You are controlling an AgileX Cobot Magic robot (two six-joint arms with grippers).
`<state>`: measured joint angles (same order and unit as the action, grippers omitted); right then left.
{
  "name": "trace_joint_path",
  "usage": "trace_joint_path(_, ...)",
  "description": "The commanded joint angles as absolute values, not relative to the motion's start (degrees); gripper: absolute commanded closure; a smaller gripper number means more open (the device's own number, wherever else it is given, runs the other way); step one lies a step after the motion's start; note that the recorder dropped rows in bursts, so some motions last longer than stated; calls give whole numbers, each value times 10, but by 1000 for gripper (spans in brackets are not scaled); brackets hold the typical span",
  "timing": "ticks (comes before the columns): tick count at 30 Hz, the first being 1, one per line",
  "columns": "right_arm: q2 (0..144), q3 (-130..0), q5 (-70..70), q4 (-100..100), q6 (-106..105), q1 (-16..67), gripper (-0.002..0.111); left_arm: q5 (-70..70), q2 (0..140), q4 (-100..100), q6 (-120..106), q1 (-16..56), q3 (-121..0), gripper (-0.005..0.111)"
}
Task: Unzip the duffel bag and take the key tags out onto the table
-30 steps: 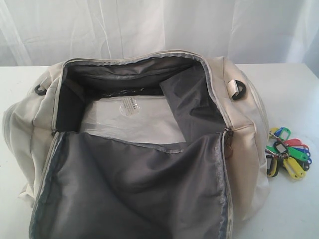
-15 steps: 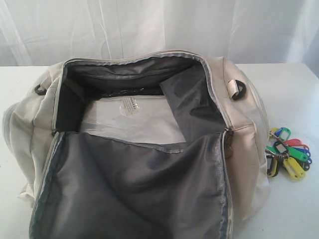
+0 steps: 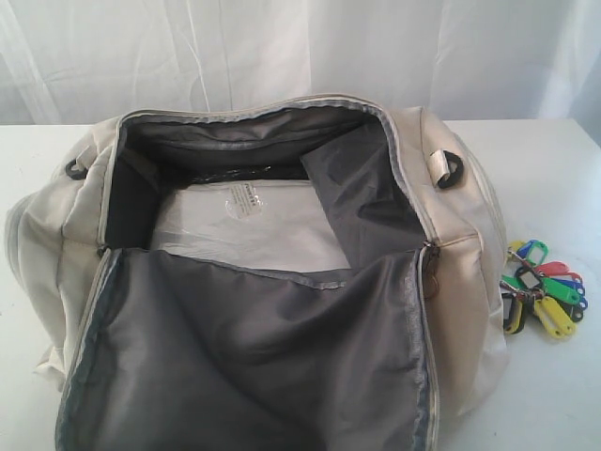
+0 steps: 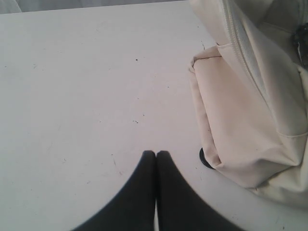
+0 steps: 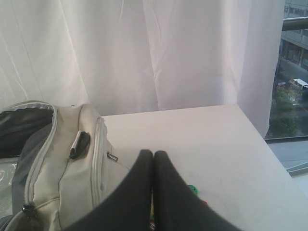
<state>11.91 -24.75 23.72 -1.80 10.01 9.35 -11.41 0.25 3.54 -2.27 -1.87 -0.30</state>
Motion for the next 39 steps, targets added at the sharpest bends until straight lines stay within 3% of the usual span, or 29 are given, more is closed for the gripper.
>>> trace_joint_path(1, 115, -245, 228, -20, 103, 96, 108, -116, 0, 42, -24, -20, 0, 106)
trace_joint_path(10, 115, -232, 190, -67, 103, 92, 108, -116, 0, 42, -24, -20, 0, 106)
trace_joint_path(26, 0, 0, 57, -75, 107, 92, 108, -116, 0, 42, -24, -20, 0, 106)
trace_joint_path(30, 0, 0, 164, -75, 107, 92, 108, -116, 0, 42, -24, -20, 0, 106)
trace_joint_path(39, 0, 0, 199, -73, 107, 92, 108, -116, 0, 42, -24, -20, 0, 106)
